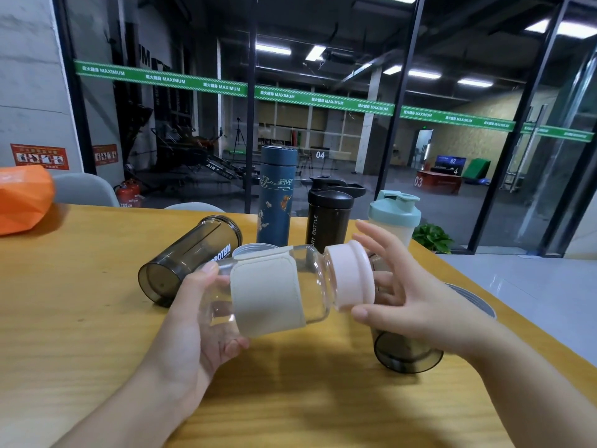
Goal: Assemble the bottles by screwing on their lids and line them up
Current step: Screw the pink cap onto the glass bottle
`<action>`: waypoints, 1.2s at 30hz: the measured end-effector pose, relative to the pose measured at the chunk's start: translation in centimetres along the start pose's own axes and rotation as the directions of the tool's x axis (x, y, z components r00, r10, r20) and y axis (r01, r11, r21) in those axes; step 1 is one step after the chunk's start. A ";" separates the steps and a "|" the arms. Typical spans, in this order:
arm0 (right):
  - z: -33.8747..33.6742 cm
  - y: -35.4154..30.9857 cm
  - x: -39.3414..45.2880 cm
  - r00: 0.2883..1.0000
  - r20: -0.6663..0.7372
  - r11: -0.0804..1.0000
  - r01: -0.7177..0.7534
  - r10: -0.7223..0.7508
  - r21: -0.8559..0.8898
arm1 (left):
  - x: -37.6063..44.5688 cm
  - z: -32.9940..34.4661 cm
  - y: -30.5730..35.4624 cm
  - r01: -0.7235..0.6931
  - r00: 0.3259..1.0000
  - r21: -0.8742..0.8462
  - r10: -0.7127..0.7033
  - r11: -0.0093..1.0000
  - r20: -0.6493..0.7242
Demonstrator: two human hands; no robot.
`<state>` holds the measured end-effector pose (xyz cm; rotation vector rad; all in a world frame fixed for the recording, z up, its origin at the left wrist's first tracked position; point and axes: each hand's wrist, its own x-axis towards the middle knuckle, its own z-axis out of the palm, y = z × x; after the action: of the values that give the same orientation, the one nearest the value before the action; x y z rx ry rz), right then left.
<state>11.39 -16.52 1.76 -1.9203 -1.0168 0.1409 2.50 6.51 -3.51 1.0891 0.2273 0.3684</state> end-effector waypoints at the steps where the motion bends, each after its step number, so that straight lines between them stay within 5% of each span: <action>1: -0.1 0.0 -0.1 0.999 0.029 1.000 0.026 -0.027 0.002 | 0.0 0.0 0.0 0.000 1.000 -0.002 0.000 1.000 -0.003; 9: -0.3 0.1 0.0 0.999 -0.008 0.998 0.037 -0.037 0.056 | -0.1 -0.1 -0.1 0.005 1.000 0.003 -0.005 1.000 0.016; 21: 0.1 0.0 0.2 0.982 -0.186 0.971 -0.052 0.008 -0.233 | -0.4 -0.1 -0.1 -0.011 0.997 0.081 0.005 0.997 0.074; 28: 0.2 0.0 0.1 0.995 -0.094 0.994 -0.045 0.036 -0.100 | -0.3 -0.3 0.0 -0.022 0.999 0.052 0.020 0.998 0.038; 36: 0.3 -0.2 -0.3 0.999 -0.008 0.947 0.038 -0.043 -0.320 | -0.2 -0.4 0.2 -0.025 1.000 0.040 0.024 0.999 0.007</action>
<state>10.92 -16.47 1.66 -2.1862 -1.1222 -0.0678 2.16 6.86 -3.47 1.1328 0.2160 0.3834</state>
